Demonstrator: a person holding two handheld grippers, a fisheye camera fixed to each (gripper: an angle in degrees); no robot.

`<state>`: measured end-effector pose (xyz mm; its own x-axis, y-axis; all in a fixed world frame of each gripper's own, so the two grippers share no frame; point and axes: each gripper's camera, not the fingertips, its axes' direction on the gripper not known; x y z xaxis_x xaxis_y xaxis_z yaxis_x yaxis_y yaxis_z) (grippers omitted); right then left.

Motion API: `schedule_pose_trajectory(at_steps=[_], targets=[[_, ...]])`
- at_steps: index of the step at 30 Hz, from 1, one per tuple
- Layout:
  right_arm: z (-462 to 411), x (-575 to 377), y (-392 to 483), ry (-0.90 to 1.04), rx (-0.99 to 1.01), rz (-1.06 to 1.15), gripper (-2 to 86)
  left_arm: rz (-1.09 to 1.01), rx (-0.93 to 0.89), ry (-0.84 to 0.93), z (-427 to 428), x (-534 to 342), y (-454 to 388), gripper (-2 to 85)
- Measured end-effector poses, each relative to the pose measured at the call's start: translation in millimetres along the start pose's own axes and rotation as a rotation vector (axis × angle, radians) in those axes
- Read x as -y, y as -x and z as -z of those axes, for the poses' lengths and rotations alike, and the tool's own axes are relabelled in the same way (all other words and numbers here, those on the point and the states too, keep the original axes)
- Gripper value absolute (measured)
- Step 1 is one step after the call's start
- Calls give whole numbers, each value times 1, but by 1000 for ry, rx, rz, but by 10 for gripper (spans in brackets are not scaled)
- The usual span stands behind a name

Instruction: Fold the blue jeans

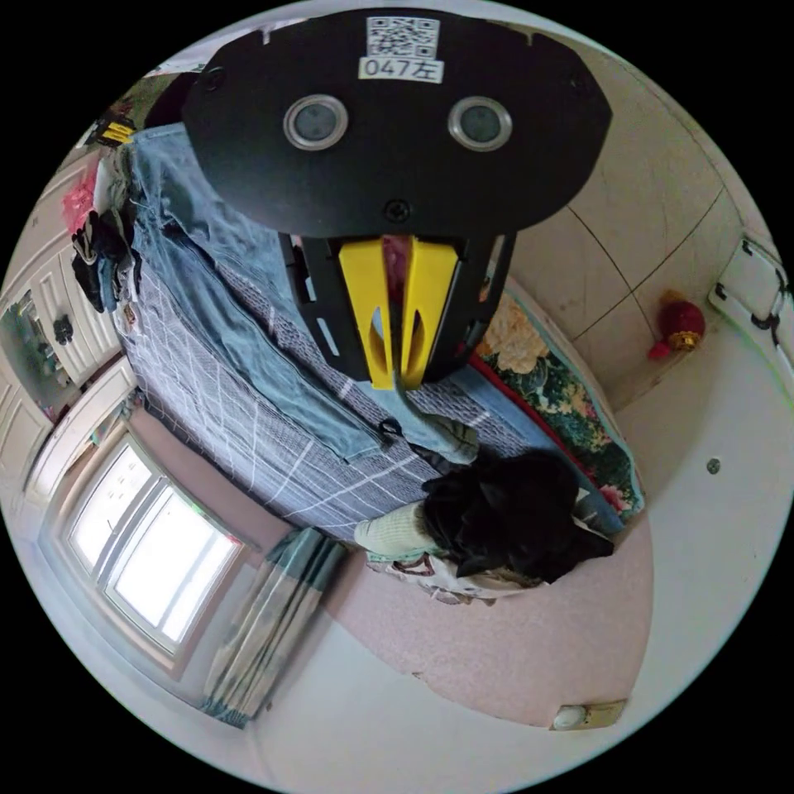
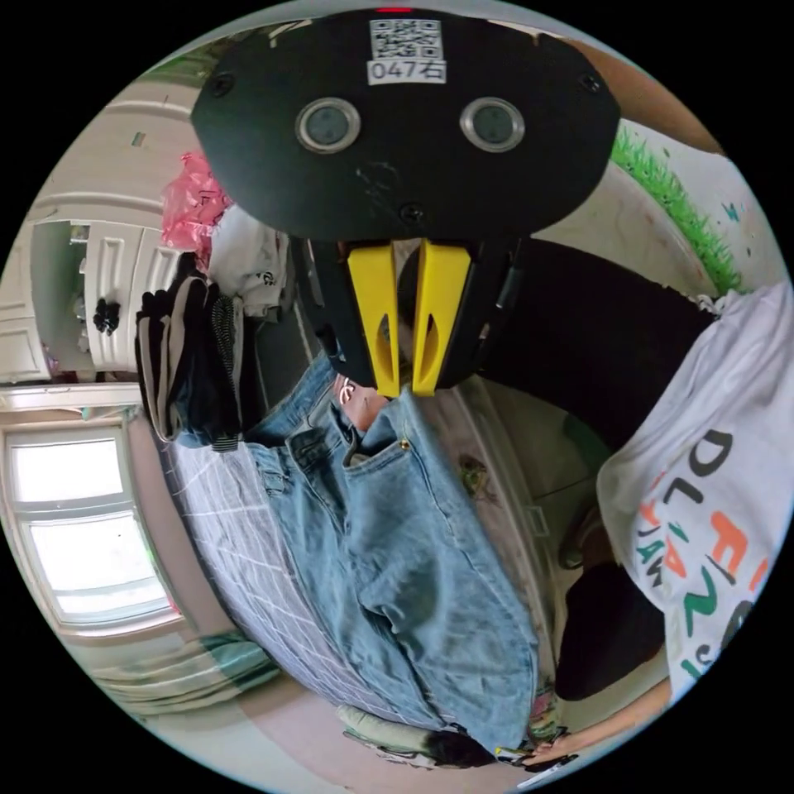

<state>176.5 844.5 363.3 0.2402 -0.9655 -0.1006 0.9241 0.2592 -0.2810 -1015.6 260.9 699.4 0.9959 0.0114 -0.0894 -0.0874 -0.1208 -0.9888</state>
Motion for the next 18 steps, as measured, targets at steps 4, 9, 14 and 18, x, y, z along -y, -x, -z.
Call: schedule_pose_trajectory(at_steps=[4,9,14,18], targets=[[0,10,-35,-31,42,-21,7,-42,-22,35,-10,43,-18,-9],[-5,39,-136,-96,28,-165,6,-134,-27,60,-48,112,-82,-9],[-52,91,-219,-9,9,-270,6,-208,74,146,-119,180,-158,-9],[-121,140,-257,128,-11,-289,8,-288,201,263,-201,213,-217,-5]])
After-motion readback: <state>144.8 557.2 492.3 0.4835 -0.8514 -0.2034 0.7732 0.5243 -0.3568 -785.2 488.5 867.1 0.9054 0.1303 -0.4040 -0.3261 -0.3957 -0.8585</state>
